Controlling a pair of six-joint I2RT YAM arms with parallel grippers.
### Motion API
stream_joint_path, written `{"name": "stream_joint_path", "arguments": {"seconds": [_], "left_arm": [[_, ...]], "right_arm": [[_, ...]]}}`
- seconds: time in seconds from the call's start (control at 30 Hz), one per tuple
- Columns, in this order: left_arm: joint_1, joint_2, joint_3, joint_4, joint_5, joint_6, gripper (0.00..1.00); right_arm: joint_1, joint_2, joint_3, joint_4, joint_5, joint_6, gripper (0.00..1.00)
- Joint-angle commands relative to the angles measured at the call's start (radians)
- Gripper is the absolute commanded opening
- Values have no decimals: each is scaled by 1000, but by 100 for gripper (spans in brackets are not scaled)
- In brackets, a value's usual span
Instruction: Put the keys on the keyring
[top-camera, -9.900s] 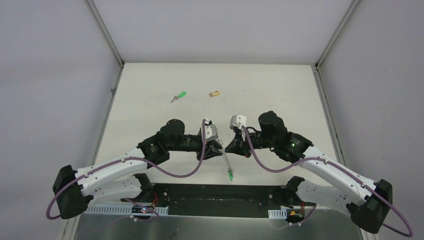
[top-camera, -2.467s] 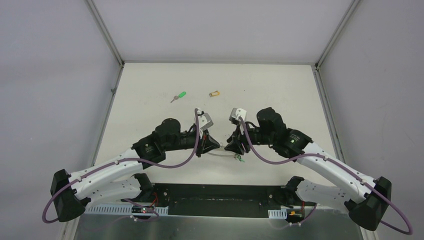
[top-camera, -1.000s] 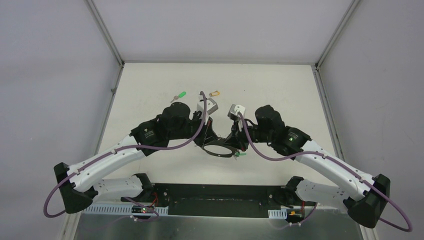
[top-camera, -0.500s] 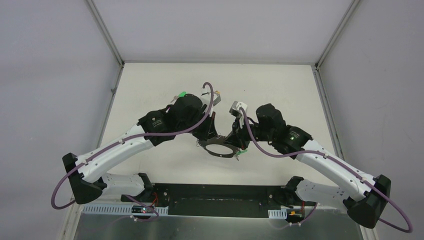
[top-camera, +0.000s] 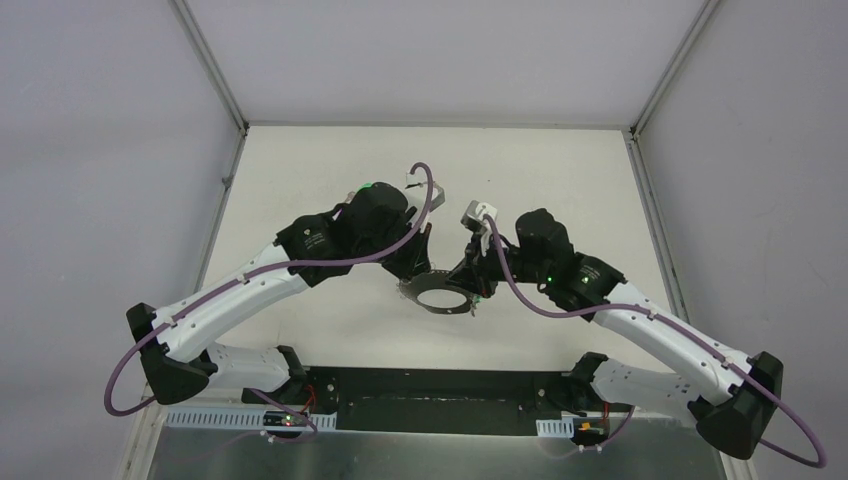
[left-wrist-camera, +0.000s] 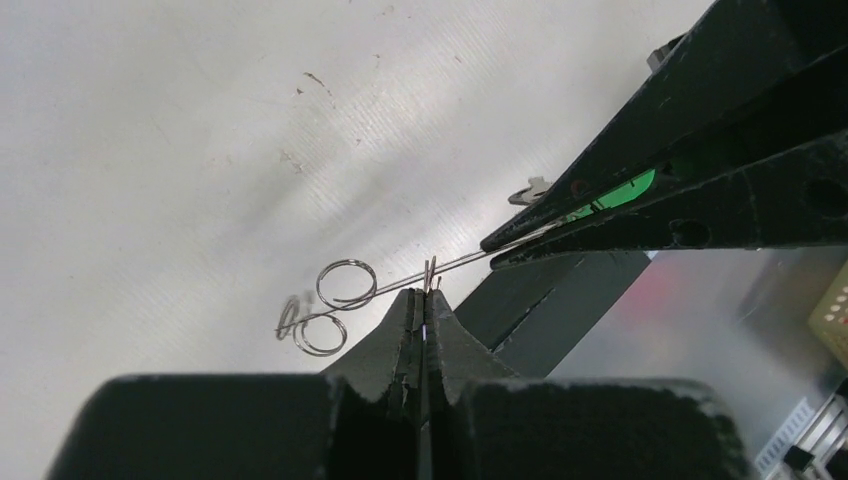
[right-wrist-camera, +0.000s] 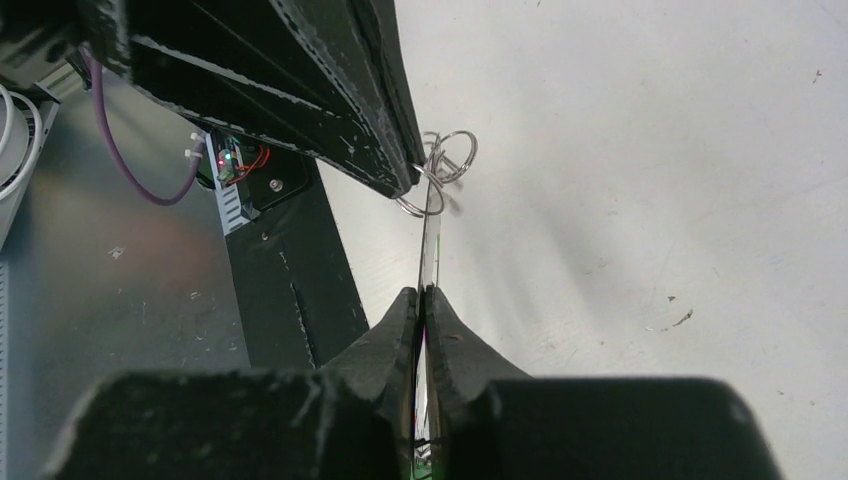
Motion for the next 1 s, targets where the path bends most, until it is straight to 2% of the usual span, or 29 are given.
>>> {"name": "stream_joint_path", "arguments": {"seconds": [0.0, 0.07, 0.1, 0.13, 0.2, 0.43, 0.67, 0.7, 0.87, 0.97], "left_arm": [[3, -2, 47, -19, 85, 138, 0], [4, -4, 44, -18, 122, 173, 0], [4, -8, 45, -18, 138, 189, 0], [4, -9, 45, -18, 154, 211, 0], [5, -14, 45, -17, 193, 256, 0], [5, -38, 30, -18, 324, 414, 0], [3, -54, 21, -1, 375, 457, 0], [4, -54, 18, 2, 385, 463, 0], [3, -58, 9, 16, 421, 473, 0], [4, -62, 5, 24, 433, 476, 0]], "right_arm": [[-1, -55, 2, 75, -40, 12, 8], [0, -80, -4, 101, -40, 12, 8], [-1, -96, -12, 121, -37, 2, 67], [-1, -113, -22, 141, -29, 1, 76], [-1, -151, -47, 186, -28, -12, 80], [0, -252, -147, 368, -93, -68, 81], [-1, -195, -165, 390, -210, -122, 77], [0, -184, -162, 395, -235, -120, 74], [-1, -145, -159, 431, -273, -116, 47], [0, -139, -164, 432, -266, -129, 38]]}}
